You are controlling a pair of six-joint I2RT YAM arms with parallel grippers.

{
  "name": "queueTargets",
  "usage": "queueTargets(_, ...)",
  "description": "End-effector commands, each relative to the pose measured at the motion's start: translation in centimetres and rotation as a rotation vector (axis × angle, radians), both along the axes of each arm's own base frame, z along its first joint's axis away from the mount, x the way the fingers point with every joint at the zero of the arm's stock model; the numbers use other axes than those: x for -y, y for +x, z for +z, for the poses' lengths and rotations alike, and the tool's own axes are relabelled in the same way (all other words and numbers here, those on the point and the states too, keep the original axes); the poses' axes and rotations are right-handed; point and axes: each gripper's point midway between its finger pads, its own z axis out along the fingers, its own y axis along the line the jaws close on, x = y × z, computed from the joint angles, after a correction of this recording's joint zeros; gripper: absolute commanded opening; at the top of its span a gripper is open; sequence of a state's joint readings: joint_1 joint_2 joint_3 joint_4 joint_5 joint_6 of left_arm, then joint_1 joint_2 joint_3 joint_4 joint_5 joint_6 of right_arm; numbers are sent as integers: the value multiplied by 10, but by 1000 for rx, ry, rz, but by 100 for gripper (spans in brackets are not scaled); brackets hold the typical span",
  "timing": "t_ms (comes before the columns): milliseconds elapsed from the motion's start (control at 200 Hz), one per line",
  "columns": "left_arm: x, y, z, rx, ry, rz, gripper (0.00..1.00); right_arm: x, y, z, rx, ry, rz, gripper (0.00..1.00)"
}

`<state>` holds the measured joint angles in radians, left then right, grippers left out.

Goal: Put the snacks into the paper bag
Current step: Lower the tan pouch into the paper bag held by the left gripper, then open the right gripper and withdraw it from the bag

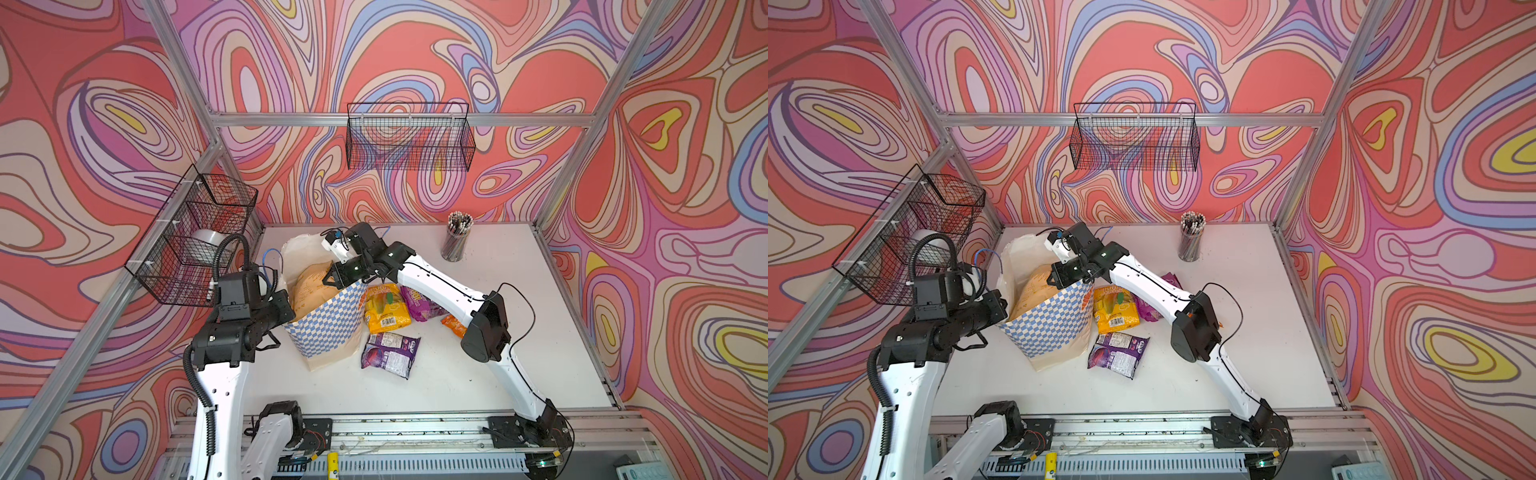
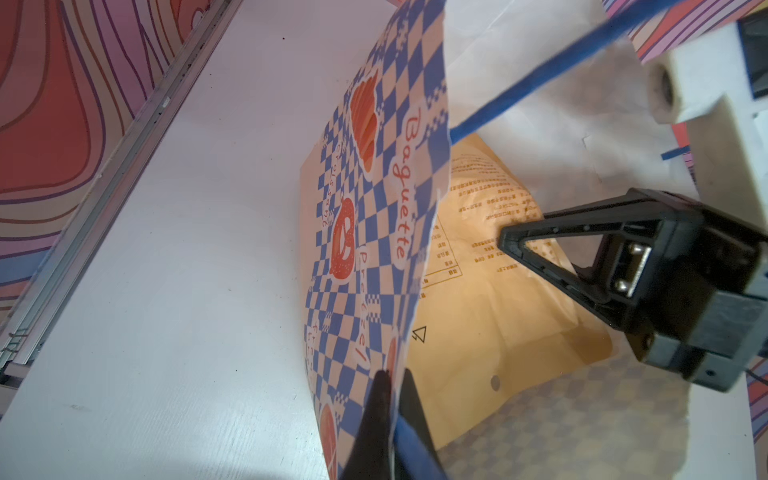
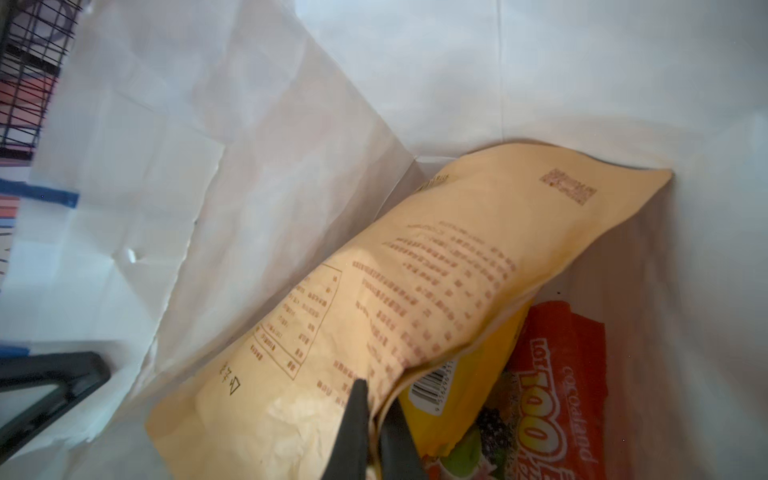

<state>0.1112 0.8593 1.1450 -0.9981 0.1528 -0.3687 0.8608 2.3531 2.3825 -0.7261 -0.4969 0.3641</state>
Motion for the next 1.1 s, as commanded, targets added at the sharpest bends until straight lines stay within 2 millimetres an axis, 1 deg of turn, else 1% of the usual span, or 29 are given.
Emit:
queueTargets(0, -6, -2, -5, -33, 26, 24, 0, 10, -16, 10, 31, -42, 8, 2)
queueTargets(65, -11, -2, -9, -52, 39, 48, 0, 14, -33, 16, 66, -62, 16, 9)
queueTargets(135, -14, -1, -12, -60, 47, 68, 0, 21, -46, 23, 68, -65, 15, 19)
queueTargets(175, -15, 0, -12, -56, 49, 72, 0, 27, -50, 23, 51, -70, 7, 24)
queueTargets(215, -15, 0, -11, -53, 49, 77, 0, 32, -53, 22, 40, -83, 1, 33)
queueTargets(250, -16, 0, -11, -50, 49, 78, 0, 35, -54, 22, 42, -94, -1, 39)
queueTargets(331, -17, 1, -11, -50, 51, 84, 0, 40, -53, 30, 77, -104, -6, 53)
queueTargets(361, -17, 1, -11, -51, 50, 86, 0, 41, -51, 38, 100, -98, -11, 57)
queueTargets(416, -17, 2, -12, -53, 48, 89, 0, 39, -49, 56, 139, -72, -10, 61)
queueTargets(486, -17, 4, -14, -56, 46, 89, 0, 36, -48, 84, 189, -20, -1, 63)
queueTargets(506, -17, 4, -14, -58, 46, 89, 0, 36, -48, 95, 206, 2, 0, 63)
queueTargets(581, -17, 7, -17, -66, 45, 88, 0, 35, -48, 127, 259, 68, 0, 64)
queueTargets(621, -17, 9, -18, -72, 41, 87, 0, 36, -49, 141, 281, 100, -5, 65)
queueTargets(636, -16, 9, -18, -76, 39, 85, 0, 37, -49, 146, 288, 111, -9, 68)
queueTargets(651, -16, 10, -18, -76, 37, 83, 0, 38, -49, 151, 299, 123, -14, 72)
queueTargets(666, -15, 10, -18, -78, 34, 81, 0, 39, -48, 157, 308, 132, -22, 84)
queueTargets(676, -15, 10, -17, -78, 33, 80, 0, 41, -48, 160, 316, 137, -27, 93)
queueTargets(681, -15, 10, -17, -78, 31, 79, 0, 41, -48, 161, 318, 137, -29, 96)
queueTargets(701, -13, 11, -16, -78, 23, 76, 0, 43, -48, 167, 332, 147, -38, 98)
queueTargets(746, -8, 12, -9, -64, -1, 60, 0, 49, -47, 179, 358, 158, -61, 98)
queueTargets(781, -5, 13, -3, -44, -21, 48, 0, 56, -45, 188, 382, 157, -93, 99)
queueTargets(841, -1, 16, 5, -8, -39, 40, 0, 73, -39, 199, 419, 129, -162, 98)
queueTargets(906, -8, 18, 2, -19, -17, 69, 0, 96, -32, 208, 451, 93, -243, 98)
queueTargets(992, -15, 19, -5, -58, 13, 95, 0, 133, -26, 212, 501, 27, -345, 99)
queueTargets(1002, -15, 19, -5, -58, 14, 96, 0, 136, -25, 208, 502, 11, -355, 98)
queueTargets(1022, -16, 19, -5, -57, 14, 99, 0, 150, -26, 217, 521, 10, -387, 98)
queueTargets(1067, -15, 20, -4, -42, 10, 98, 0, 172, -24, 211, 527, -32, -439, 98)
queueTargets(1092, -15, 20, -3, -31, 8, 98, 0, 186, -24, 211, 525, -38, -468, 98)
